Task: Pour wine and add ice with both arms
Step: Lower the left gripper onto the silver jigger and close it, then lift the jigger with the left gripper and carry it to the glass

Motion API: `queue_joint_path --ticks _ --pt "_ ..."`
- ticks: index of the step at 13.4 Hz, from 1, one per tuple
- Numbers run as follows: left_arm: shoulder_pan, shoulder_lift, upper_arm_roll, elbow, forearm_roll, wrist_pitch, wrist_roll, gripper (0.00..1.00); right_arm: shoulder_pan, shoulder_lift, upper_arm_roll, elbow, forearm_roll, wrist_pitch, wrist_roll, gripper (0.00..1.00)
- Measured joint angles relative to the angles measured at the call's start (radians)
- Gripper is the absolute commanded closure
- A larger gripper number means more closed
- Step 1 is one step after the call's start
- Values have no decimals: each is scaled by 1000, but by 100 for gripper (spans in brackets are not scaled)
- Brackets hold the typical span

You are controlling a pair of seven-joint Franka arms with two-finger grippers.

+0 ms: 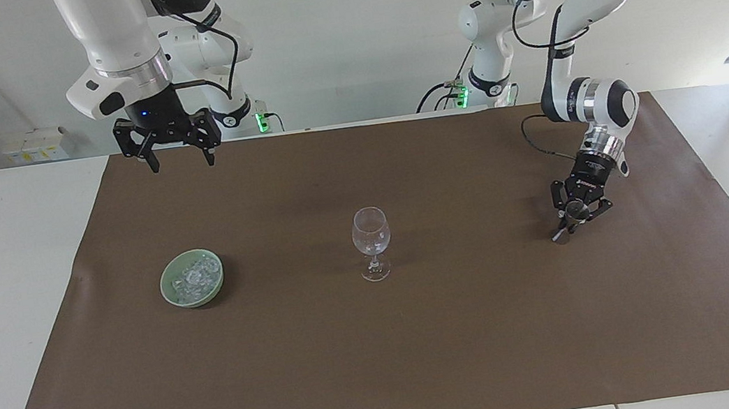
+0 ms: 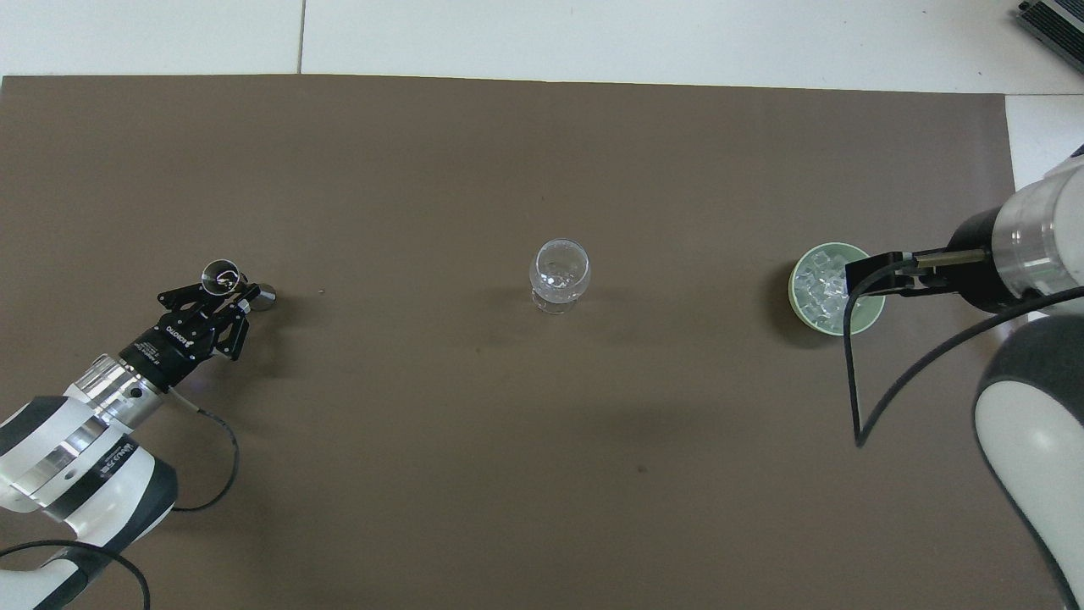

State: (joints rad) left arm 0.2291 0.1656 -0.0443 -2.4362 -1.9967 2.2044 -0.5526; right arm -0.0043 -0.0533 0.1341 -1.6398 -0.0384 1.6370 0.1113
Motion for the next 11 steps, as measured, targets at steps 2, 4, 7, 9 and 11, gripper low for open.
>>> queue_joint_path --ticks 2,4,7,9,11 --pt "-1 0 -1 12 0 0 -6 100 0 0 0 0 0 0 0 0" --pt "-8 0 -6 33 0 0 -26 100 0 0 0 0 0 0 0 0" --pt "-64 -7 -12 82 0 69 -69 100 0 0 0 0 0 0 0 0" --pt "-120 -27 -16 113 -1 139 -103 100 0 0 0 0 0 0 0 0" --pt "-180 -49 -26 141 -17 232 -135 100 0 0 0 0 0 0 0 0"
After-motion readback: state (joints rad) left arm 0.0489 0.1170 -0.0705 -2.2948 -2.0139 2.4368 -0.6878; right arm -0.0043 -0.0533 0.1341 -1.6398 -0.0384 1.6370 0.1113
